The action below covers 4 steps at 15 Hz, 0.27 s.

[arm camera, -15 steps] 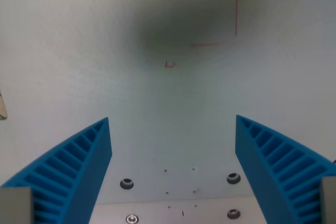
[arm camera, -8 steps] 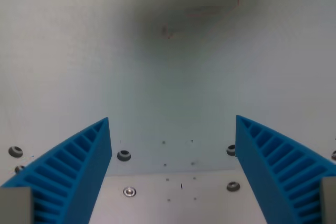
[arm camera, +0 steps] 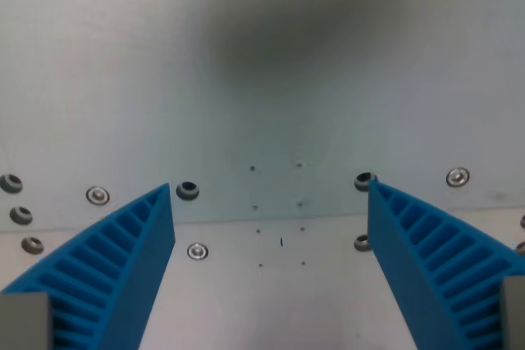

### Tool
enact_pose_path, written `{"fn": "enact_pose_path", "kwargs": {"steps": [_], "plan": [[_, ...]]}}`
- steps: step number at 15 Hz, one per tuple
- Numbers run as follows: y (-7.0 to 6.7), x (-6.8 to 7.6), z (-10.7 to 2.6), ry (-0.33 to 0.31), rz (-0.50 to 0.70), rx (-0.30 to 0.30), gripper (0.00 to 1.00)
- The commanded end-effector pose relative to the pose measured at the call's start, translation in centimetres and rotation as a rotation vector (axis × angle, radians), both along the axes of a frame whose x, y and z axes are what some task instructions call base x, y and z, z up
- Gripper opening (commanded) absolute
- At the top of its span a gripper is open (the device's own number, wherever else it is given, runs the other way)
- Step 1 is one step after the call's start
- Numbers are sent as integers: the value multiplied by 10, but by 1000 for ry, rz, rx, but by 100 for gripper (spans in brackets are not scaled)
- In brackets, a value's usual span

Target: Move in gripper negative x

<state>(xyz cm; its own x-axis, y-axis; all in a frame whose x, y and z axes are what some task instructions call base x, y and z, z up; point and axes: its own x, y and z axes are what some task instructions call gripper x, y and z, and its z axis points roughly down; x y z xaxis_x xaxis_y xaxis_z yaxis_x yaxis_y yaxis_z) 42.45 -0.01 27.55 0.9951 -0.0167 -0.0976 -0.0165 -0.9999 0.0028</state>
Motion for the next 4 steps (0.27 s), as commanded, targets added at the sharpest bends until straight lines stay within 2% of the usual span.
{"fn": "enact_pose_path", "kwargs": {"steps": [1,4], "plan": [[1,-26,7,-84,-2,-3,100],[1,-41,7,-84,-2,-3,100]]}}
